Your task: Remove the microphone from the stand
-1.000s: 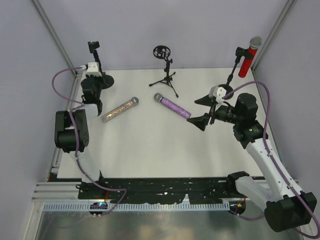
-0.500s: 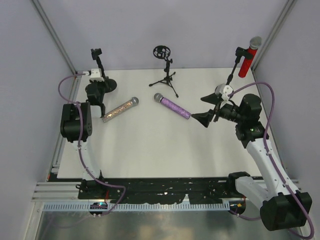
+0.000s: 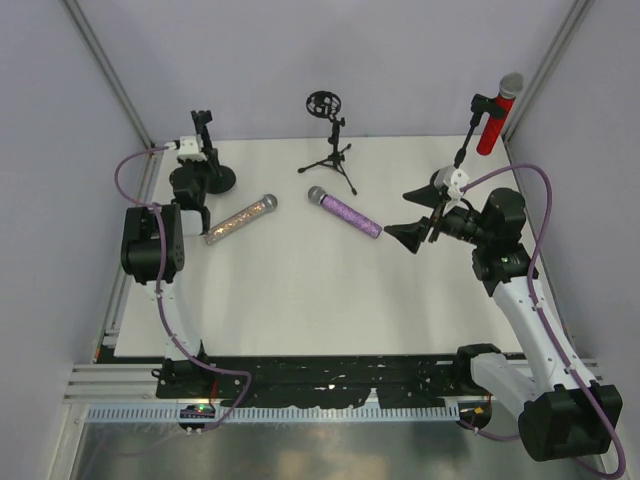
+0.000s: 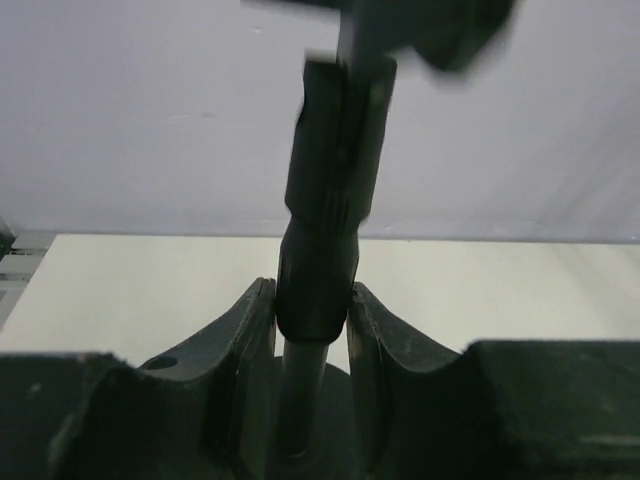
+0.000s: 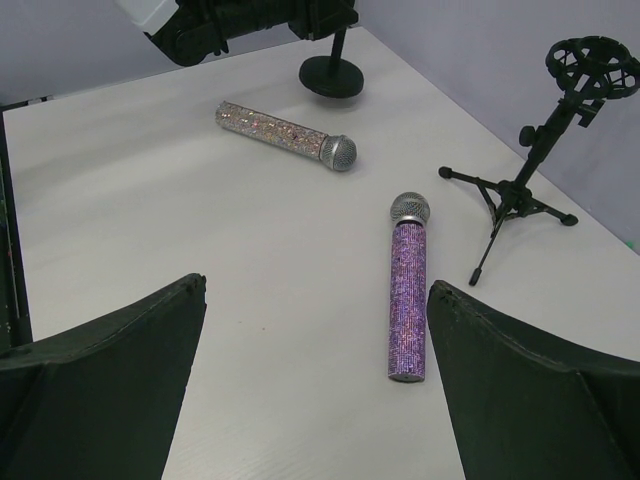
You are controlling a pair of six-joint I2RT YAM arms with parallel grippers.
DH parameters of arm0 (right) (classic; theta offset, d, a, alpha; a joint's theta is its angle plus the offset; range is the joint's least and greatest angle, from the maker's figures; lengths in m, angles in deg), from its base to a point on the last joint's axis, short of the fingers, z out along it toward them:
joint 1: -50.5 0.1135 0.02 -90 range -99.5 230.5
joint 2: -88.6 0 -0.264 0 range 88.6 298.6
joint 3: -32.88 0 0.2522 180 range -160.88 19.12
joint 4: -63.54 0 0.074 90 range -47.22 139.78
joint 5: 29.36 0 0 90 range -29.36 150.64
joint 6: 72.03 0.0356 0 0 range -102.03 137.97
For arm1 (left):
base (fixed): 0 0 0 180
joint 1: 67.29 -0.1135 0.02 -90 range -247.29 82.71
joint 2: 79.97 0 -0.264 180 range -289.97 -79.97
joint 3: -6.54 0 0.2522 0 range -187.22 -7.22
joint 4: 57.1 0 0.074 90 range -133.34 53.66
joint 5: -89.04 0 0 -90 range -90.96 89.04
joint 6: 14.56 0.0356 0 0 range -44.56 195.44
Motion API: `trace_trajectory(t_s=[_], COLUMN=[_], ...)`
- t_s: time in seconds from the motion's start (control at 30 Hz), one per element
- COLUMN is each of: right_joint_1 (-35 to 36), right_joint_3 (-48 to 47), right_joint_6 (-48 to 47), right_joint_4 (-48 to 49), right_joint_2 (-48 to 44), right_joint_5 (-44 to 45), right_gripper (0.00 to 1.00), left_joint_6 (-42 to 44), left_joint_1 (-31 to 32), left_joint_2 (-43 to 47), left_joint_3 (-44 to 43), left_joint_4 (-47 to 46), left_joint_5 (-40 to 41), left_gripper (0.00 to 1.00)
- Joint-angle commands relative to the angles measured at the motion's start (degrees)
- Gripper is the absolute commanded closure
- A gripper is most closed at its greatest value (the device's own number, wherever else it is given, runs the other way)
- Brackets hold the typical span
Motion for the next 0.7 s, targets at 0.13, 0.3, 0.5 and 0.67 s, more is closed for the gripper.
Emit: trace_trajectory(t_s=[0.13, 0.3, 0.5, 0.67], right_joint_1=[-0.49, -0.58, -0.66, -0.75], right_joint_3=[-0.21, -0.12, -0.12, -0.03], right_joint_6=[1.74, 1.92, 2.18, 2.62], right_joint_4=[3.31, 3.49, 3.75, 3.75], right_joint_2=[-0.34, -0.60, -1.04, -1.66], right_joint_5=[-1.11, -1.11, -1.29, -1.47], right_gripper=[0.05, 0.05, 0.05, 0.05], left_joint_6=[0.47, 0.65, 1.97, 1.97], left_joint_1=[-0.69, -0.96, -1.57, -2.19], left_joint_2=[1.37, 2.25, 4.53, 6.56], left_joint_3=[-2.96, -1.82, 1.16, 5.03], left_joint_4=[-8.42, -8.07, -7.54, -9.73], left_joint_5=[-0.73, -0.90, -3.27, -4.24], left_gripper=[0.67, 0.49, 0.20, 0.15])
